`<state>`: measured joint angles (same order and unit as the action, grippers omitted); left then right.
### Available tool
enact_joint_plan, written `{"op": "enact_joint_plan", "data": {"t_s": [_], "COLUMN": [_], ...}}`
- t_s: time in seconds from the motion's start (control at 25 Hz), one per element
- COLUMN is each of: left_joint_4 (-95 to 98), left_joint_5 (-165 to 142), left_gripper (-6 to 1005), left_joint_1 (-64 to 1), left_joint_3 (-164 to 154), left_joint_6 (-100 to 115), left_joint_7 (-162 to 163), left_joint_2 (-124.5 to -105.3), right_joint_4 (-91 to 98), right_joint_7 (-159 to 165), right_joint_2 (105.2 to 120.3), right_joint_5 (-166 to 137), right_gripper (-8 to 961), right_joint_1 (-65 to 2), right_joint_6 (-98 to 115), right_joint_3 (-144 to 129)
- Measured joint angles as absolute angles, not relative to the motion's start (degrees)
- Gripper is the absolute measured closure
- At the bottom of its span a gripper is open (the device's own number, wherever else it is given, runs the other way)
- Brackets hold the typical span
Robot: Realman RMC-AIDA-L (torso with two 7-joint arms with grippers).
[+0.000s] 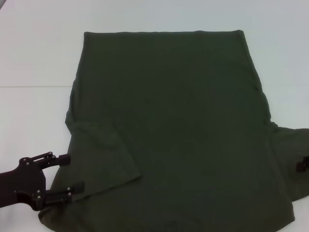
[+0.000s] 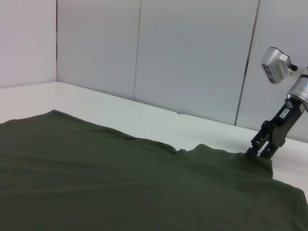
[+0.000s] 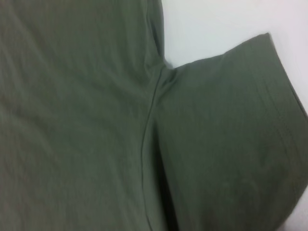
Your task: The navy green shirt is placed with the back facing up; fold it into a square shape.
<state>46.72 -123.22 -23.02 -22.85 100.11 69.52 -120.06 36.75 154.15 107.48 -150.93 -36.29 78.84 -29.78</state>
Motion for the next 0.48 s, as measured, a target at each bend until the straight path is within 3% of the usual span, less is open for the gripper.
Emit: {"op": "enact_joint_plan", "data": {"t_s": [0.16, 0.28, 0.48], "left_joint_4": [46.8, 46.7, 46.7], "left_joint_5": [-123.2, -123.2, -122.5], "left_gripper": [176, 176, 176], "left_joint_1": [-23.0, -23.0, -22.9], "left_joint_3": [-22.9, -22.9, -22.9], "left_joint_6": [100.1, 99.8, 99.7], "left_joint_7": [69.5, 69.5, 69.1], "left_joint_2": [-120.06, -120.06, -120.06], "right_joint_4": [36.6, 36.4, 36.4], "right_joint_7": [154.3, 154.3, 154.5], "right_joint_2": [107.33, 107.31, 107.32], "right_joint_5": [-151.2, -151.2, -151.3], "right_gripper": [137, 350, 559], "right_joint_1": [-36.3, -36.3, -36.3], "right_joint_6": [78.7, 78.5, 78.4], "right_joint_3": [-30.4, -31.4, -32.3]}}
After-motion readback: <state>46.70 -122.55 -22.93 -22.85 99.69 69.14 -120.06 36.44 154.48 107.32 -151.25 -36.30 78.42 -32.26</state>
